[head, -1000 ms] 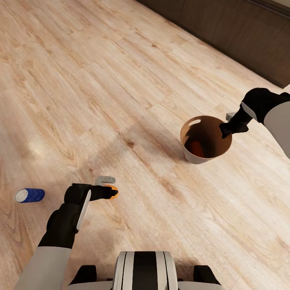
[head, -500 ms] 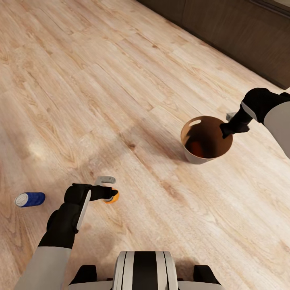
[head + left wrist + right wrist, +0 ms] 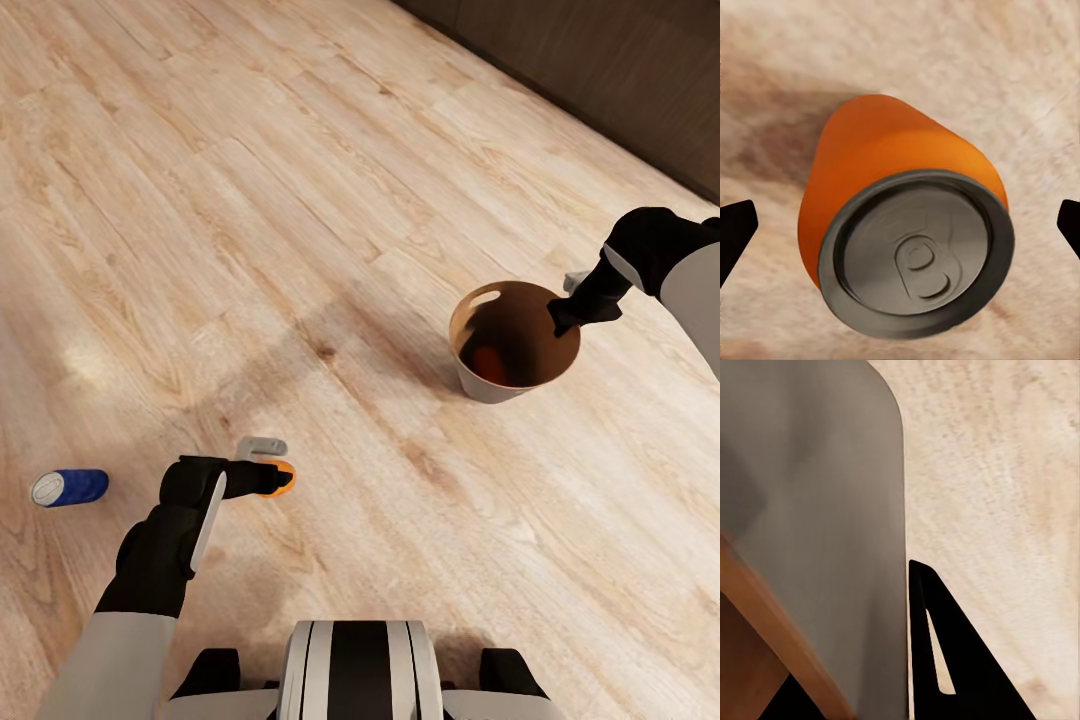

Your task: Put the three can of soda from the living room inside the tash can in the kitchen.

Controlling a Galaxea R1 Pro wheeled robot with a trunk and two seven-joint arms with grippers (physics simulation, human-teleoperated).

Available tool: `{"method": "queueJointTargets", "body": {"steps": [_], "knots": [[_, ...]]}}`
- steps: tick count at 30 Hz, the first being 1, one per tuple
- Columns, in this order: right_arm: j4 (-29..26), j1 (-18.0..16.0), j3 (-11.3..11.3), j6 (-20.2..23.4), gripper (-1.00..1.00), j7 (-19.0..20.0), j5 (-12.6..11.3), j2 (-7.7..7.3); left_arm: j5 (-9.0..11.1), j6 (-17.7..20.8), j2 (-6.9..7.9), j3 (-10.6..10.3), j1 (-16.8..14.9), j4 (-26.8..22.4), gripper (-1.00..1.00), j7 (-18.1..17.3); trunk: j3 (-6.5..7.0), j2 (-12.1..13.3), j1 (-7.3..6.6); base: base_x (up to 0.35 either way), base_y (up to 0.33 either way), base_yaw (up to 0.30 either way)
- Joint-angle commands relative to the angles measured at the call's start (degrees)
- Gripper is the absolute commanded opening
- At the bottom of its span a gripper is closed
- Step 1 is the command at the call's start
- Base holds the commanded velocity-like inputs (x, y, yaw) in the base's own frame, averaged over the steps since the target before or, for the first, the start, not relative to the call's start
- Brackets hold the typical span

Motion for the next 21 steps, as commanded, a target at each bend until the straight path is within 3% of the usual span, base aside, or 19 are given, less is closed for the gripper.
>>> {"method": "queueJointTargets", "body": {"steps": [1, 5, 10, 21], "knots": [[-0.5, 1.6, -2.5, 0.0, -1.0, -1.5, 0.1, -0.05, 0.0, 0.0, -0.01, 0.0, 0.0, 0.0, 1.0, 0.0, -0.02, 0.0, 0.05, 0.0, 0.0, 0.0], [-0.5, 1.6, -2.5, 0.0, -1.0, -1.5, 0.1, -0.05, 0.0, 0.0, 0.01, 0.0, 0.0, -0.1, 1.0, 0.0, -0.02, 0.0, 0.05, 0.0, 0.0, 0.0], [-0.5, 1.6, -2.3, 0.0, -1.0, -1.5, 0.1, -0.05, 0.0, 0.0, -0.02, 0.0, 0.0, 0.0, 1.0, 0.0, -1.13, 0.0, 0.18, 0.0, 0.0, 0.0], [-0.4, 1.6, -2.3, 0.0, -1.0, -1.5, 0.1, -0.06, 0.0, 0.0, 0.06, 0.0, 0.0, 0.0, 1.0, 0.0, -1.13, 0.0, 0.18, 0.0, 0.0, 0.0]]}}
